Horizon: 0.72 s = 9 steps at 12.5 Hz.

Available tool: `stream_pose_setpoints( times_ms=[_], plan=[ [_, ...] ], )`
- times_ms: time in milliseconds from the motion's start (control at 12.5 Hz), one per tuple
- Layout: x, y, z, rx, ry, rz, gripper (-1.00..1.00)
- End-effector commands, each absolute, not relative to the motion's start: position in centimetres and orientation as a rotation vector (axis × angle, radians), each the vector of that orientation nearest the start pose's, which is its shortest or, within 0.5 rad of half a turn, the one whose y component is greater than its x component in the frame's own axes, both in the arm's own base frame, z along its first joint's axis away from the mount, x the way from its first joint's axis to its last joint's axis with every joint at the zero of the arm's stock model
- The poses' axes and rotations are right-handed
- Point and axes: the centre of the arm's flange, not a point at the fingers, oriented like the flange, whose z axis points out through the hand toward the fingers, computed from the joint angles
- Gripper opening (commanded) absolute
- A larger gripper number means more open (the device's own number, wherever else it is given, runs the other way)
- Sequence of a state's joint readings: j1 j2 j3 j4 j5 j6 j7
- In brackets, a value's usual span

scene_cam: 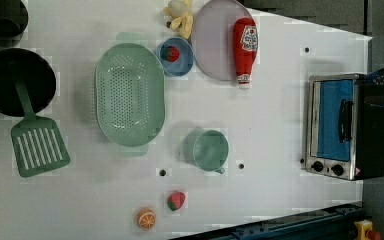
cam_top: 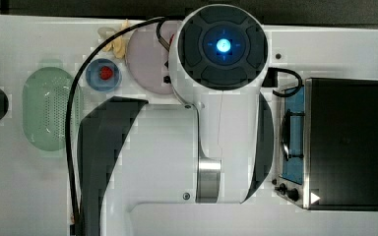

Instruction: Pick ketchup from plate and place it on table.

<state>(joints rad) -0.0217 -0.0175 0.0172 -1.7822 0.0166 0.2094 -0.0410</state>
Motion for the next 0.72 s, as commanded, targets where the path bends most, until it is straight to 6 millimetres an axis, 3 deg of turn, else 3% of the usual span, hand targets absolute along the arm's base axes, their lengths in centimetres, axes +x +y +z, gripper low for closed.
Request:
stream_pose_setpoints(
  times_ms=[80,240,480,720],
  plan=[
    [50.7,-0.8,56.6,-2.882,1.290,0.084,0.58],
    [51.2,-0.7,56.1,-2.887,1.275,0.078,1.00],
    [52.8,-0.4,54.0,-2.901,1.236,0.081,1.00],
    [54.6,0.0,50.4,-2.923,1.200,0.140,1.00]
  ],
)
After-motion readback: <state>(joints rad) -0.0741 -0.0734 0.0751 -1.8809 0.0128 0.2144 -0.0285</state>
